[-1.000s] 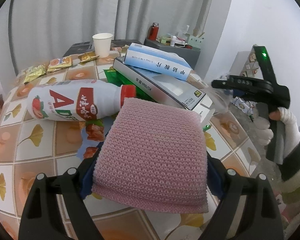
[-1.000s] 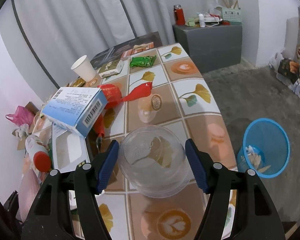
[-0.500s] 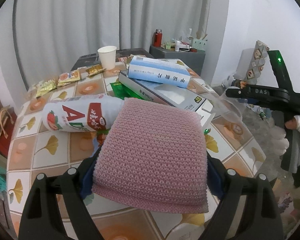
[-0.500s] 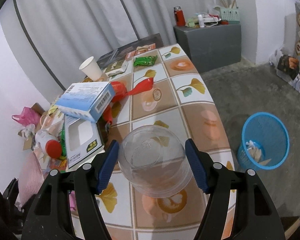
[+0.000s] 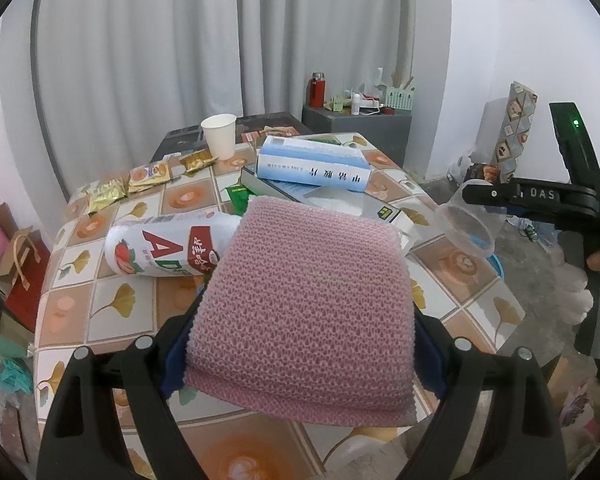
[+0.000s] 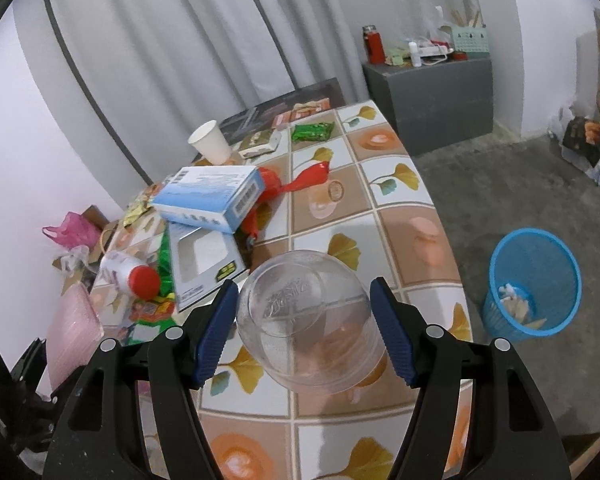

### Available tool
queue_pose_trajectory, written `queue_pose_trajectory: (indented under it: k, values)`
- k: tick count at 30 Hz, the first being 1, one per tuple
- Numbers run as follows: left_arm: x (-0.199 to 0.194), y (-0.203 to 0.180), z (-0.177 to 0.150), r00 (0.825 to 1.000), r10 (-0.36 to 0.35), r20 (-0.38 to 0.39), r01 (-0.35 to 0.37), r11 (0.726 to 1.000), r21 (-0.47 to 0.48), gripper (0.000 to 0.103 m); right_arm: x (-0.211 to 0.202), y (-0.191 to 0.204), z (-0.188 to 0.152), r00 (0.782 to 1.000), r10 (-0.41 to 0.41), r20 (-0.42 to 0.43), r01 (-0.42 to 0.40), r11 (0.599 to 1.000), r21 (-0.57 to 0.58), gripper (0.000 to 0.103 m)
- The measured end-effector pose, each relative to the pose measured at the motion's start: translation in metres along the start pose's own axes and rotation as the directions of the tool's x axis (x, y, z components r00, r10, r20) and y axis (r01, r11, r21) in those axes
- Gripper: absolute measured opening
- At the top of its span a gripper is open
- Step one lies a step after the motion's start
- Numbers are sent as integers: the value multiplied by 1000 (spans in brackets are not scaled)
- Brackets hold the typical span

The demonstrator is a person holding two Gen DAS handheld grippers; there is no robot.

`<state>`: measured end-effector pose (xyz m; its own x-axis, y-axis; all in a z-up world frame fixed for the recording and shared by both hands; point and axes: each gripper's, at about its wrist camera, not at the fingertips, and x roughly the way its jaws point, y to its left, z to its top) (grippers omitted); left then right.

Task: Collect trash
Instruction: 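Lift the pink cloth and clear cup and carry both toward the wastebasket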

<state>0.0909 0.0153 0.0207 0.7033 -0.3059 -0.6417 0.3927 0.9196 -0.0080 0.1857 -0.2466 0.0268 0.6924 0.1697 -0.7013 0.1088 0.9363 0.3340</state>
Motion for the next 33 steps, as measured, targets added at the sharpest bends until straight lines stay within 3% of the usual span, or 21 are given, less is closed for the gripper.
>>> queue_pose_trajectory:
  k: [10,19,33]
  values:
    - [-14,-14,4,1000,7,28,-8,1000,29,86,-21,4,-8,998,60,17,-60,998,13,63]
    - [-20,-29,8,998,-39,51,37,999,35,86,-39,-1,-15,995,90,45,-92,994,53,63]
    - [-17,-65,18,983,-166,78,158,983,90,86,-79,-22,-25,991,25,131,-39,993,109,63]
